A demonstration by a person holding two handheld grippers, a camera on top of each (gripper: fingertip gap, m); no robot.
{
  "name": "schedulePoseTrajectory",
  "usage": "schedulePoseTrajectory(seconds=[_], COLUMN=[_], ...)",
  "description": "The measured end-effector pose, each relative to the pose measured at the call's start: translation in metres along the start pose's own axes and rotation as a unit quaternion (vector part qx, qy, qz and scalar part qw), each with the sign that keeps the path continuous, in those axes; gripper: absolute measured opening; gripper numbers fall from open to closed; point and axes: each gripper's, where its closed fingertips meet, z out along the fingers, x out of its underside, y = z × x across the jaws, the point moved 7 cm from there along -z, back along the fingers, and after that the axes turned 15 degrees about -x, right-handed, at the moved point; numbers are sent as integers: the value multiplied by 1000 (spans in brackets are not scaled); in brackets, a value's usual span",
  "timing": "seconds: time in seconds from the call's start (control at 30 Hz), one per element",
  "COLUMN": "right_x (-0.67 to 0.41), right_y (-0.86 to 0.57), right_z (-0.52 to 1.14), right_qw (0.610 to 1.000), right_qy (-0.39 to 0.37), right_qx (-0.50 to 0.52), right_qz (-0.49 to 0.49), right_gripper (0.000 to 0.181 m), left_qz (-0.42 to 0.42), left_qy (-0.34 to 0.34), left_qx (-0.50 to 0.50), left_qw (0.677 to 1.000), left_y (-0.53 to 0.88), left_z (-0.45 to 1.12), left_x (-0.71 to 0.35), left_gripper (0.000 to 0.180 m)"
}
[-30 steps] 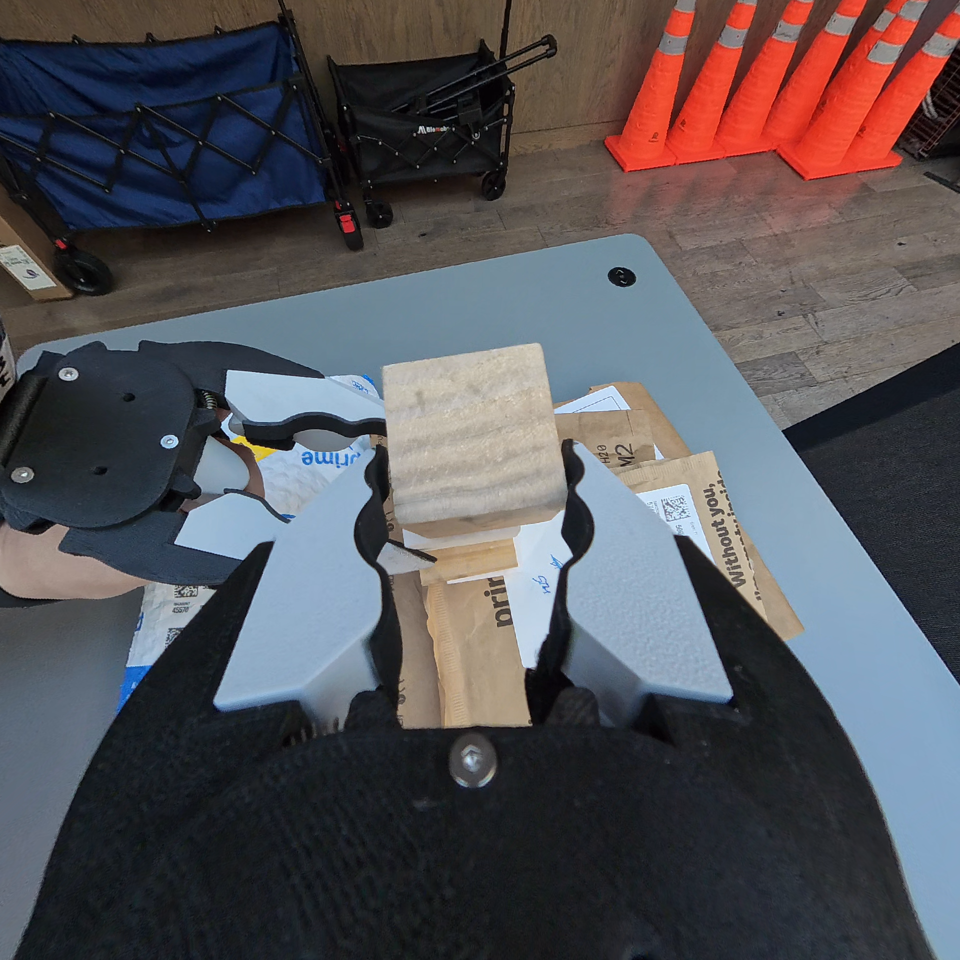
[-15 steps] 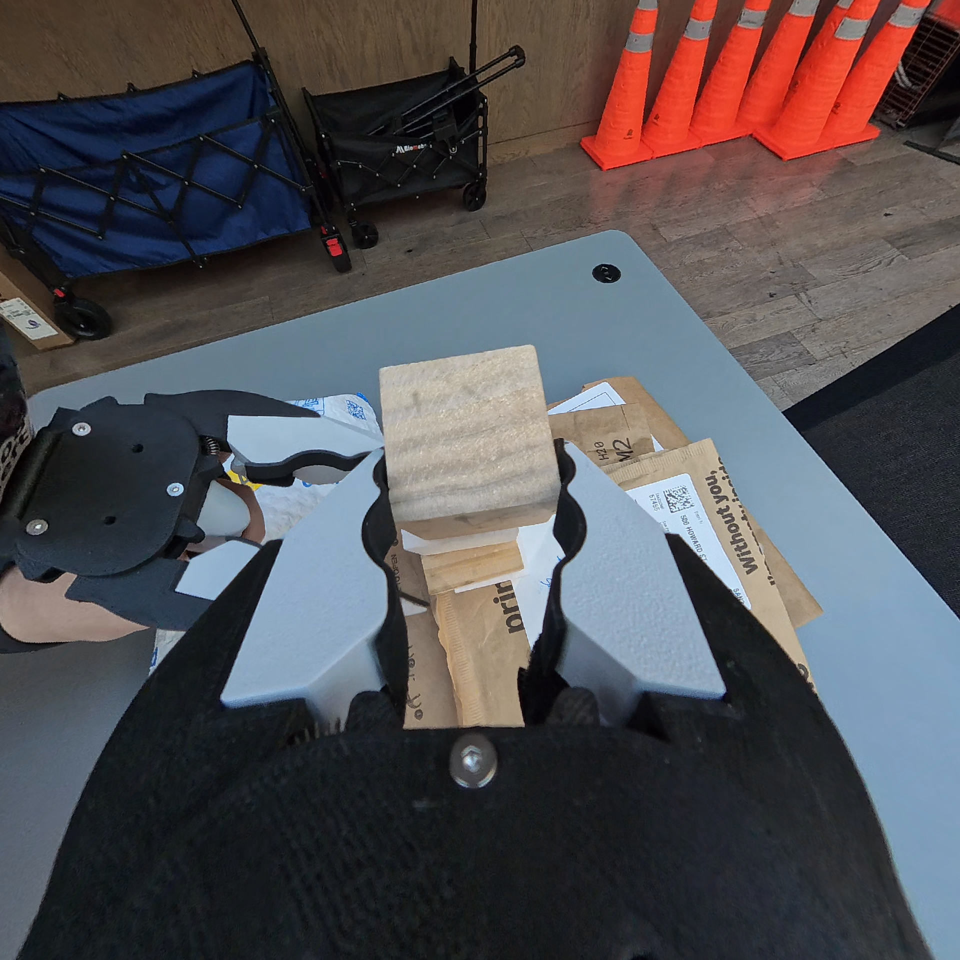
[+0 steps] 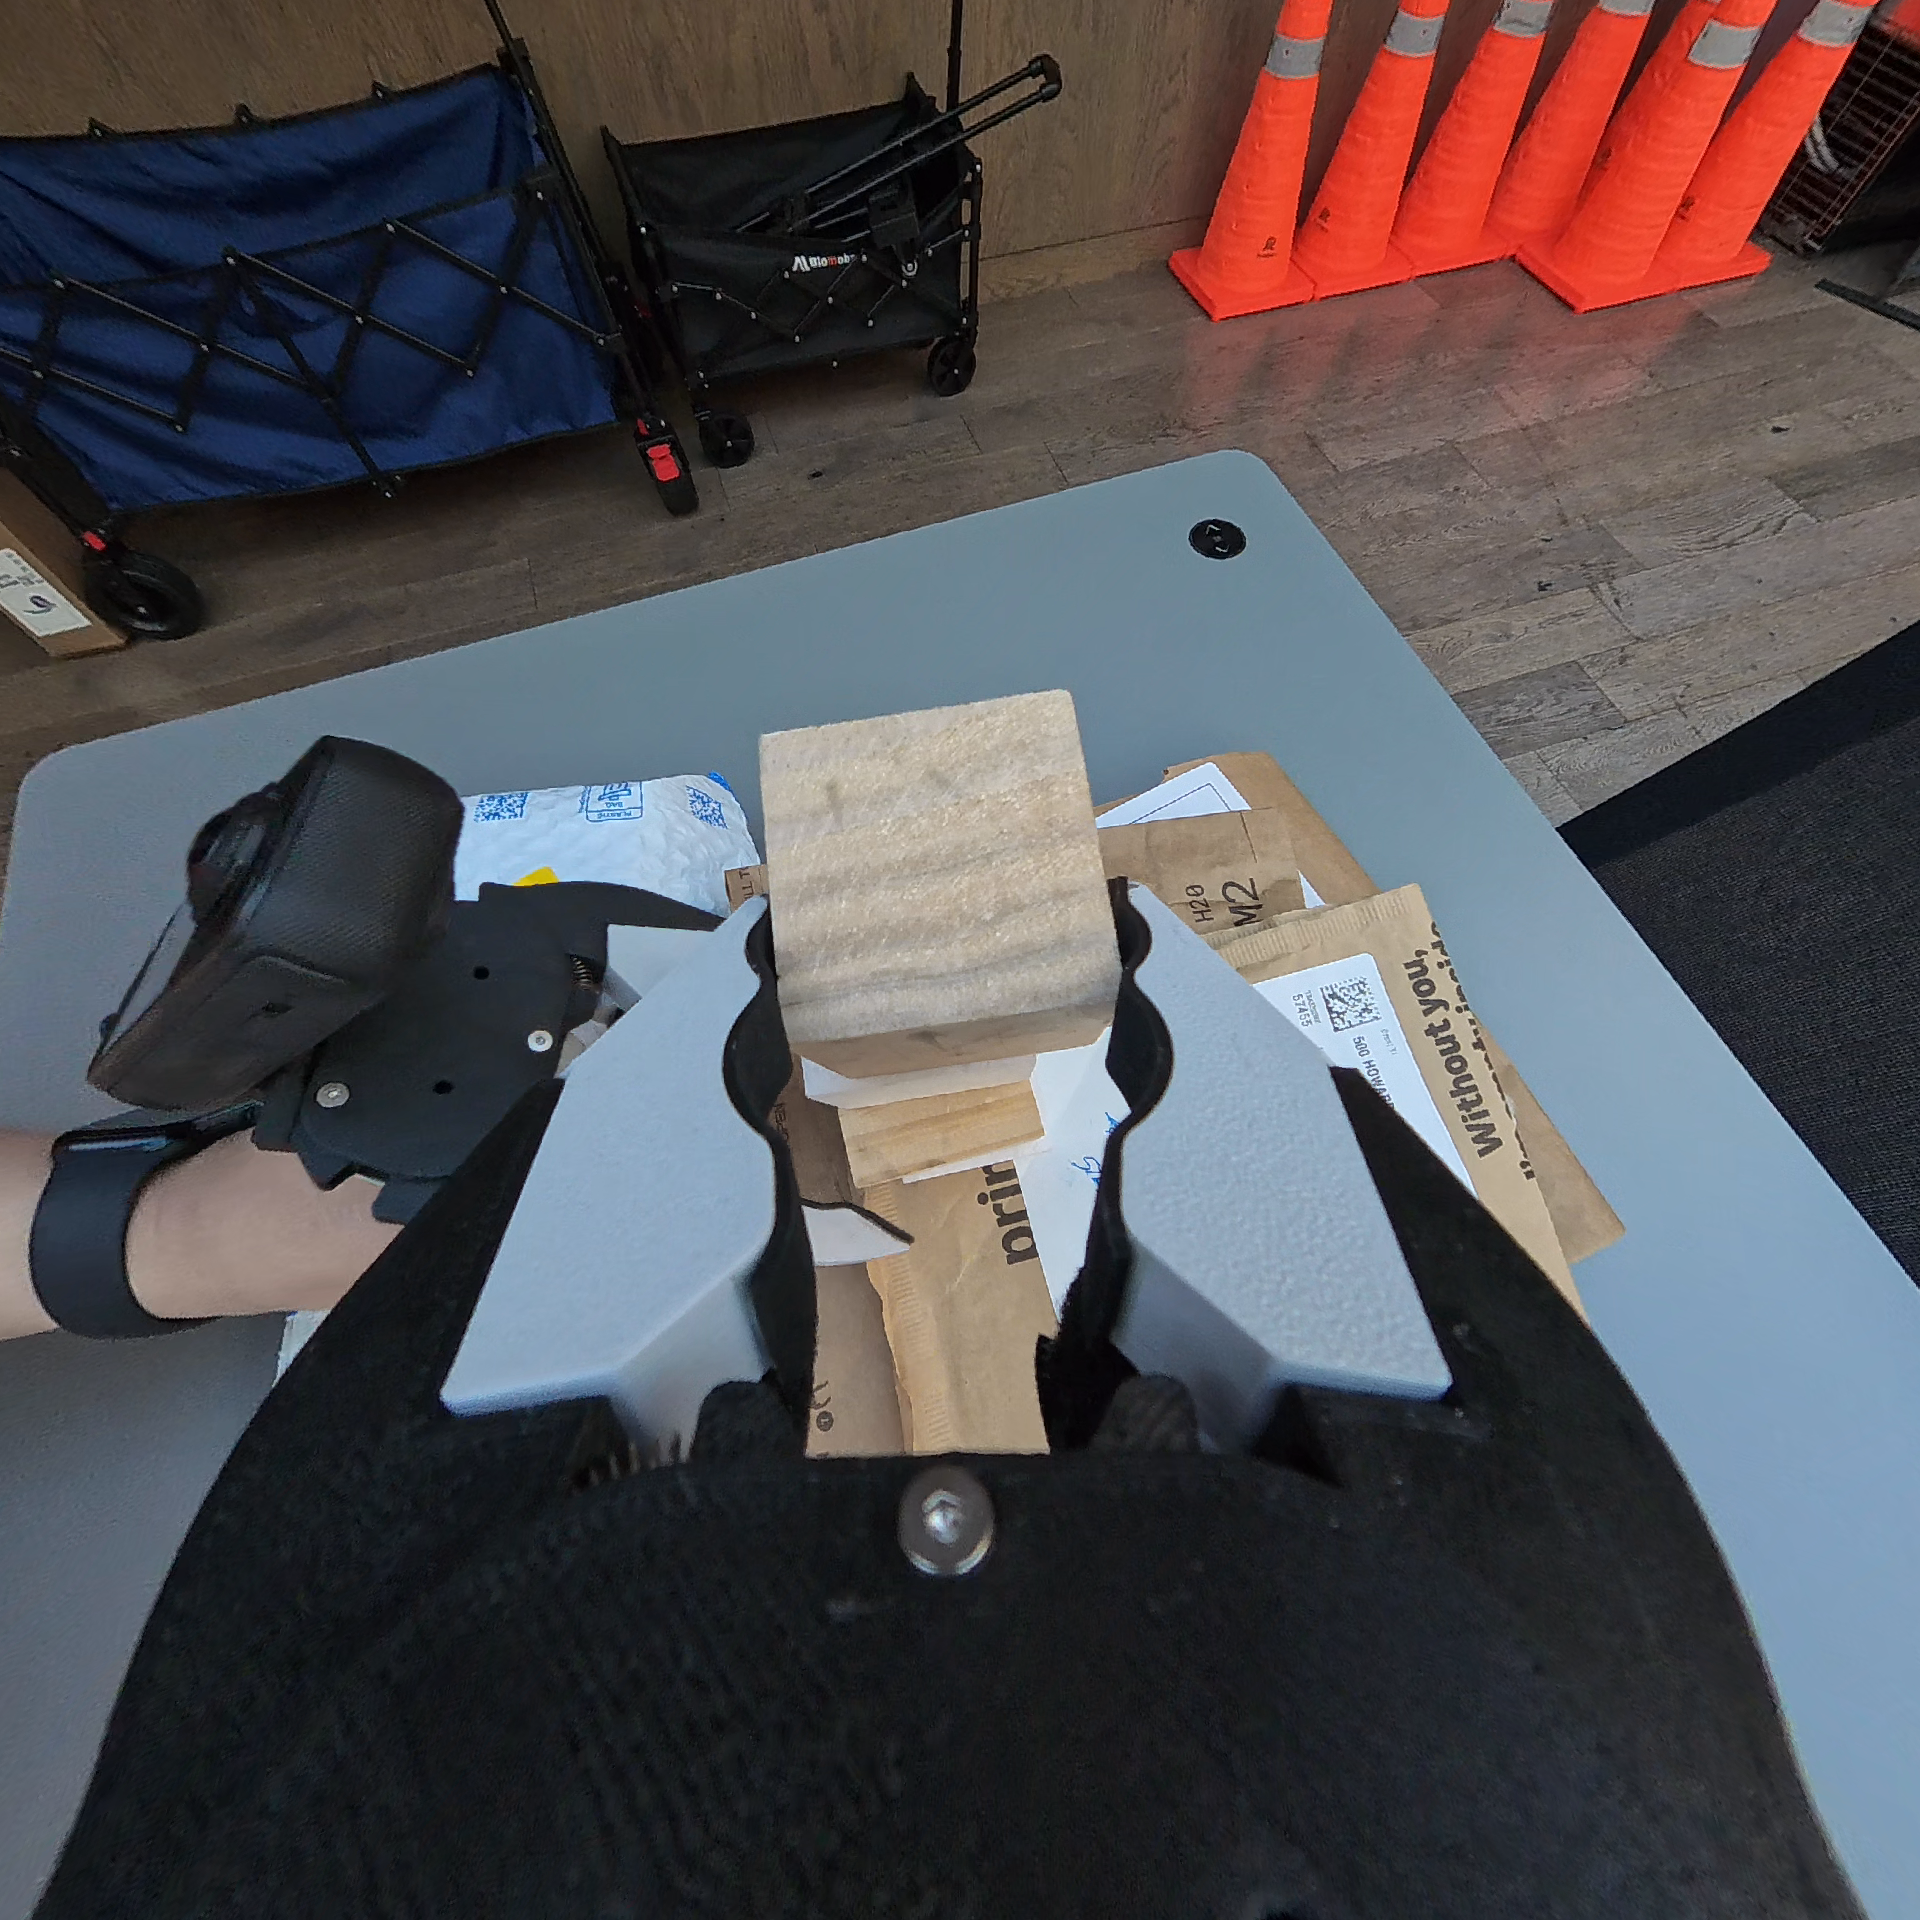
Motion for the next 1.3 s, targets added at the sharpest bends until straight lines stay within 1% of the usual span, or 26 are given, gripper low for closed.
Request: schedulePoseTrajectory(seconds=[0.13,0.27,0.33,0.43,0.53,0.9,1.07,1.23,1.3], right_x=[0,-1,-2,-1,0,-16,-20,-8,-5], right_y=[1,1,0,1,2,3,0,-12,-13], right_z=[0,0,1,1,0,-6,-4,6,5], right_qw=[1000,1000,1000,1000,1000,1000,1000,1000,1000], right_qy=[3,3,3,4,5,-5,0,16,3], right_qx=[0,1,-1,-2,-2,0,4,6,-2], right_qz=[-2,-5,-3,-5,-4,-17,-23,-8,0], right_gripper=[59,59,59,59,60,60,60,60,60], left_qz=[-37,-33,-16,5,4,6,13,19,16], left_qy=[9,9,-9,-45,-62,-89,-90,-68,-70], left_qx=[18,19,8,-4,-13,-16,-22,-26,-25], left_qw=[999,999,1000,999,998,996,996,997,997], left_y=[3,3,2,-2,-2,4,6,7,7], left_z=[5,6,4,-2,-3,-12,-7,7,7], left_x=[2,0,-2,-10,-14,-29,-33,-24,-20], left_gripper=[64,63,64,71,64,60,60,62,62])
